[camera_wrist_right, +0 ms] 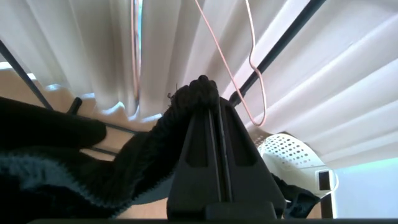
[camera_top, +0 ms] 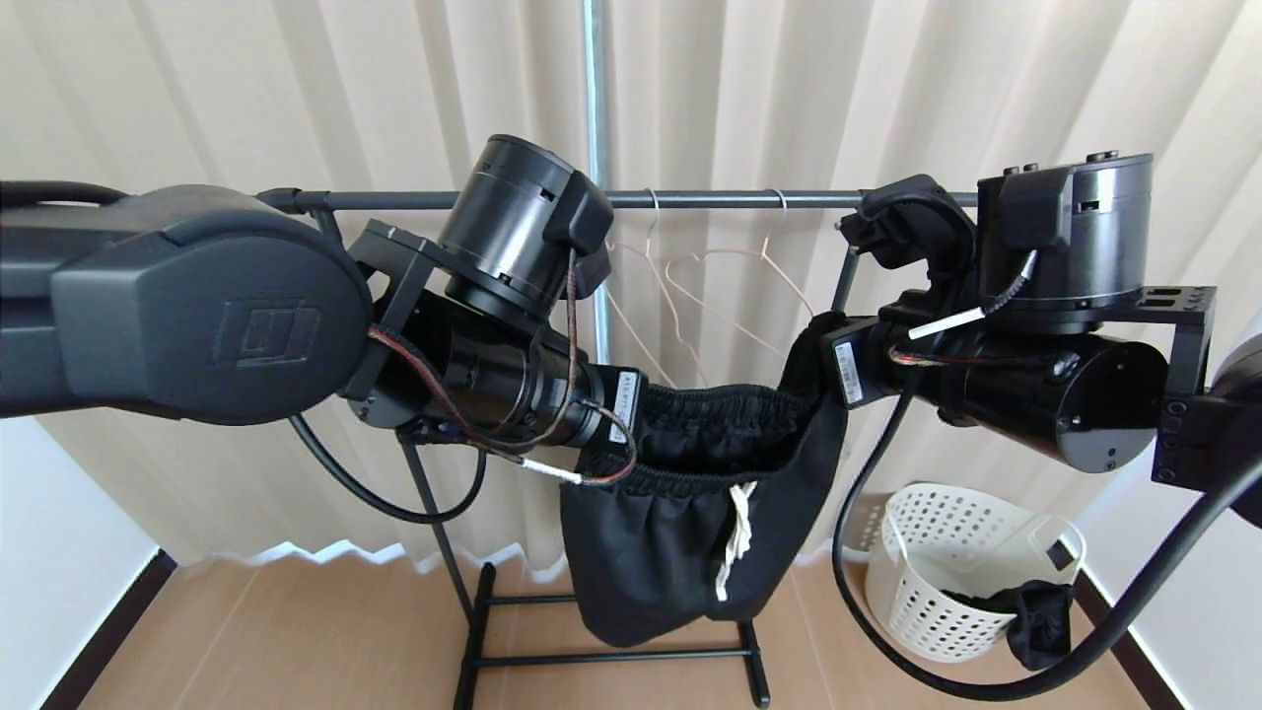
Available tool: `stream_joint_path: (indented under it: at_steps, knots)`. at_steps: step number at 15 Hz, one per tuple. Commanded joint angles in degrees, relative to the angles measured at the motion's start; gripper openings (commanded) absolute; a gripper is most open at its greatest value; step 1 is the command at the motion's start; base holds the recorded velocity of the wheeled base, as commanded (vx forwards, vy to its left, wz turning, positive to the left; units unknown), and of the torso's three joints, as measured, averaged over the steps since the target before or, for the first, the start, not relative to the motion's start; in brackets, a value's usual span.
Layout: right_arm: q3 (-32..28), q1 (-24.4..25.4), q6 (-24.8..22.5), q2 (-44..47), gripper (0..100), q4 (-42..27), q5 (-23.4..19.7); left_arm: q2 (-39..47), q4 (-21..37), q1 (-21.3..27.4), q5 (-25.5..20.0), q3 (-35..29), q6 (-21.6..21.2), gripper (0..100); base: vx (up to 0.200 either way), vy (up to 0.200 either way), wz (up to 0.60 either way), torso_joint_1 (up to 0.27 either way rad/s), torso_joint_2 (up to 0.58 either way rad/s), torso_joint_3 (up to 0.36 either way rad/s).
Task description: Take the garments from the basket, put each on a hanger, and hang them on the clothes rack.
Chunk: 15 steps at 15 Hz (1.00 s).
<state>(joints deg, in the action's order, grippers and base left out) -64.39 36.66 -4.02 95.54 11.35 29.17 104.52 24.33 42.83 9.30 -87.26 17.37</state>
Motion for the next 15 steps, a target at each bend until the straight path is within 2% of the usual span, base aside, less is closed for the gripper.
stream_joint_path:
  at_steps: [1,7,11,12,13,15]
  knots:
    - [0.1,-0.2,0.0,-1.4,0,0.1,0.0,1.6,0.0,-0.2,0.0,-0.6,-0.6,100,0.0,0.0,0.0,0.0,0.0,0.0]
    - [-0.3,-1.6,-0.9,-1.3,0,0.3,2.4,-2.9,0.1,-0.1,0.0,1.0,-2.2,100,0.0,0.0,0.0,0.0,0.0,0.0]
    - [0.4,-2.5,-2.4,-3.3,0,0.3,2.4,-0.3,-0.3,-1.2,0.5,-0.5,-2.1,100,0.0,0.0,0.0,0.0,0.0,0.0]
    - [0.9,-2.7,-3.1,-4.0,0,0.3,2.4,3.1,-2.3,-2.2,2.5,-2.3,-1.7,100,0.0,0.0,0.0,0.0,0.0,0.0]
    - [1.5,-2.8,-4.2,-4.5,0,0.3,2.5,7.5,-3.6,-3.4,7.0,-5.3,-0.8,100,0.0,0.0,0.0,0.0,0.0,0.0]
    - [1.7,-3.7,-5.0,-4.6,0,0.3,2.5,10.9,-3.6,-3.4,11.3,-8.0,0.1,100,0.0,0.0,0.0,0.0,0.0,0.0]
